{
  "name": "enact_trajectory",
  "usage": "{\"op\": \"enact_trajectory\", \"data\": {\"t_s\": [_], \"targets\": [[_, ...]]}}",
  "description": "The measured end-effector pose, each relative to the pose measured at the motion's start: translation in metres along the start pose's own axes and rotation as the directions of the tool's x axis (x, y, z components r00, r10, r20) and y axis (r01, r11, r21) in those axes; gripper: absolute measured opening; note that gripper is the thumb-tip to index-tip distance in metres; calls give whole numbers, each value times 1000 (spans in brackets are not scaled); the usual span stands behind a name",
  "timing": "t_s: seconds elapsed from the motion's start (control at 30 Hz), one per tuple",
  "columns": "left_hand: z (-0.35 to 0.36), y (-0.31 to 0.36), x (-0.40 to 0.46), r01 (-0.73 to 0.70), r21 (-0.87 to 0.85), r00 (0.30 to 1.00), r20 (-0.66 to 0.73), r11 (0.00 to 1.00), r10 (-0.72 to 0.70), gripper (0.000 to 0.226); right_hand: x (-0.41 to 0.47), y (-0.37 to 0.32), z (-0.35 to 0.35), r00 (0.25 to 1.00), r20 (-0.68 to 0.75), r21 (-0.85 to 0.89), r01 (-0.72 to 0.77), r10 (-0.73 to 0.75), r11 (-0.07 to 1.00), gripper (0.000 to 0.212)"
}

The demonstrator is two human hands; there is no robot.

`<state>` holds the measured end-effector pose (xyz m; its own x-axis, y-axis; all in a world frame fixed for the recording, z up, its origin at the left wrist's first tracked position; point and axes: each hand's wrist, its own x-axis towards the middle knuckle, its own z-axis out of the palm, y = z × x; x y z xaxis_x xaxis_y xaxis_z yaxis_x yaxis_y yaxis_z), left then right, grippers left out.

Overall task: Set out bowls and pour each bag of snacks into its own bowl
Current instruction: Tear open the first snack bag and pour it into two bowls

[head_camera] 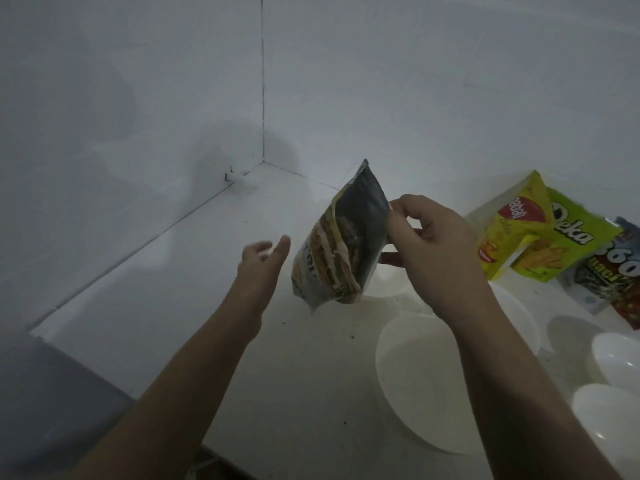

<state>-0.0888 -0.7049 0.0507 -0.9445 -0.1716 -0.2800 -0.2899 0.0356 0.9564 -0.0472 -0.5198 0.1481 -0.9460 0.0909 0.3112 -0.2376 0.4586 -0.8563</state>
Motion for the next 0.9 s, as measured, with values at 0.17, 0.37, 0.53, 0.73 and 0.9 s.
{"op": "enact_trajectory", "data": {"t_s": [0.17,0.37,0.53,0.73,0.9], "targets": [[-1,1,11,645,-508,762,487,570,-428,91,14,-3,0,999,-26,79,26,-24,997,24],[12,21,36,794,-553,600,780,252,-179,82,27,4,-4,990,-37,37,135,-134,990,21],[36,41,58,650,-650,738,662,394,-126,66,37,30,-7,980,-137,5,147,-145,989,4],[60,33,87,422,-707,845,534,568,38,51,52,49,-6,983,-164,-82,67,-79,994,51],[69,19,113,344,-747,889,455,569,60,61,62,65,4,972,-226,106,-39,62,994,24]]}}
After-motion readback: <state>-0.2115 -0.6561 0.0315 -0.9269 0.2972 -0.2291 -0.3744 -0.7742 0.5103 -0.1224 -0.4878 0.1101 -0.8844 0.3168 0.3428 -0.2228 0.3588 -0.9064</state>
